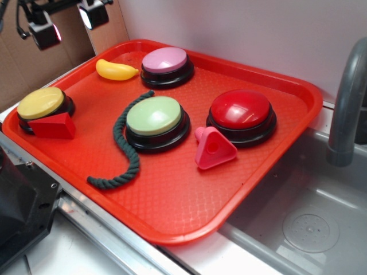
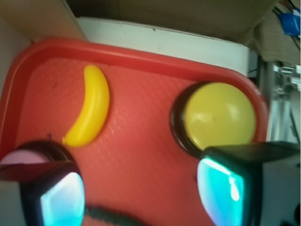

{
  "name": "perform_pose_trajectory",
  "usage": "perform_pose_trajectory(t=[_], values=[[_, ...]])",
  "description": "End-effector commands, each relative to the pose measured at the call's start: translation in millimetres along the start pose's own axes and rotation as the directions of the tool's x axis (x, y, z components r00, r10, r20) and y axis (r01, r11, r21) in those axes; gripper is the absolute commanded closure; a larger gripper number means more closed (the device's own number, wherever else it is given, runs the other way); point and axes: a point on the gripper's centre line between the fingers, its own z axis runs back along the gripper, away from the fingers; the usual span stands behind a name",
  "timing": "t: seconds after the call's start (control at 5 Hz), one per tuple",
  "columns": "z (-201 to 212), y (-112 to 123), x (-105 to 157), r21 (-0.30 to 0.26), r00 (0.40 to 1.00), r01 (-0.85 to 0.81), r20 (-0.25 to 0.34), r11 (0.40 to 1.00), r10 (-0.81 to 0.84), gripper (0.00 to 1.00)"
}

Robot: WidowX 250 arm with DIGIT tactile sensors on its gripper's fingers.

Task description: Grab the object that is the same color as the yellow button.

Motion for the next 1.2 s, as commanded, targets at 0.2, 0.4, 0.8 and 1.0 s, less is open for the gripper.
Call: perform_pose_trajectory(t=[0.2, 0.4, 0.8, 1.0], values=[[-58.4, -17.4, 28.9, -0.034, 0.991, -0.133, 0.011, 0.991, 0.133, 0.00], [-73.9, -20.0, 31.8, -0.025, 0.989, -0.147, 0.011, 0.989, 0.147, 0.00], [-91.4, -24.5, 36.3, 0.011, 0.988, -0.157, 0.006, 0.988, 0.157, 0.00], [-88.7, -24.4, 34.7, -0.001, 0.991, -0.131, -0.002, 0.991, 0.131, 0.00]])
